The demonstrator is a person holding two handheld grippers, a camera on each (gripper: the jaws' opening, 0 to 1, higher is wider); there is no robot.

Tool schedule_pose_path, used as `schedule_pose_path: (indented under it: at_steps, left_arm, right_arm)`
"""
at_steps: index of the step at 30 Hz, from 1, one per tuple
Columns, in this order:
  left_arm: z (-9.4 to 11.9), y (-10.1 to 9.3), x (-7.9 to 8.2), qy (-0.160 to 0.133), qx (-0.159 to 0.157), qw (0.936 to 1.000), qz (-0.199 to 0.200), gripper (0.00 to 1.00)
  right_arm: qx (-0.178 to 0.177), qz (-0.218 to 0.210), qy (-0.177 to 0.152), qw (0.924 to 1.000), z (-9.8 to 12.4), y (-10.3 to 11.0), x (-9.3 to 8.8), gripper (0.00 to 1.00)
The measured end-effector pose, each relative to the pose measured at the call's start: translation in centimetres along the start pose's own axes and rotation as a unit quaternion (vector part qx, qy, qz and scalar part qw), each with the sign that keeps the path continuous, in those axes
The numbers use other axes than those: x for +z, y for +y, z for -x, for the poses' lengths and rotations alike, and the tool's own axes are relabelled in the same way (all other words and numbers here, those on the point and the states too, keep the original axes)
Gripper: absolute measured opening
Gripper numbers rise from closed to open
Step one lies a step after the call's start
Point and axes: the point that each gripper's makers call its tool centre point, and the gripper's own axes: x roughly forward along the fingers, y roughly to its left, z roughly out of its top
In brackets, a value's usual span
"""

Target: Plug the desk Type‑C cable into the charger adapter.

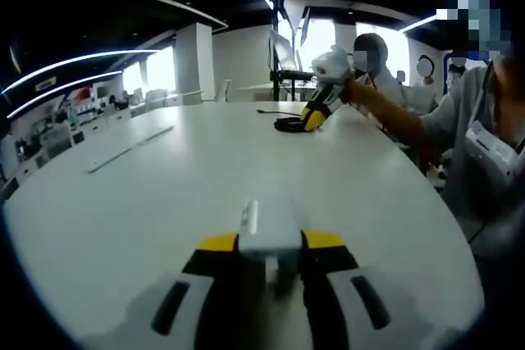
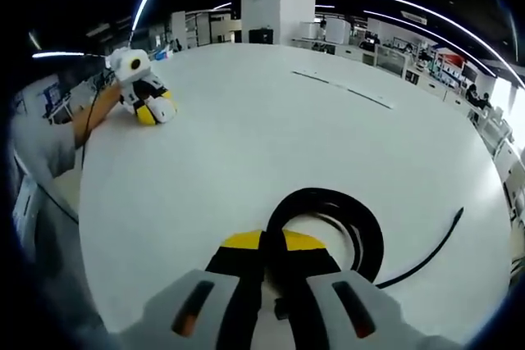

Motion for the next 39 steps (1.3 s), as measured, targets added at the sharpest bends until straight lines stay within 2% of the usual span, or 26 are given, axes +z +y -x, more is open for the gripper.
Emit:
schedule_pose_path:
  at_steps: [15, 22, 29, 35, 39]
  left_arm:
    - [0.0, -0.1, 0.0, 0.0, 0.001, 1.0, 0.0, 0.27]
    - [0.0, -0.1, 0.0, 0.0, 0.001, 1.0, -0.001, 0.27]
    - [0.1, 0.2, 0.0, -0.001, 0.0, 1.0, 0.0, 0.27]
    - [0.1, 0.3, -0.1, -0.001, 0.0, 1.0, 0.0, 0.27]
    - [0.1, 0.2, -0.1, -0.001, 0.0, 1.0, 0.0, 0.27]
  right_arm:
    - [0.034, 0.08, 0.038, 0.9955, 0.0, 0.3, -0.2, 0.06]
    - [0.045, 0.096, 0.042, 0.9935, 0.0, 0.2, -0.3, 0.06]
    - [0.062, 0.161, 0.049, 0.9839, 0.1, 0.8, -0.4, 0.06]
    - [0.076, 0.193, 0.068, 0.9759, -0.1, 1.1, -0.4, 0.06]
    - [0.098, 0.215, 0.074, 0.9688, -0.2, 1.3, -0.4, 0.06]
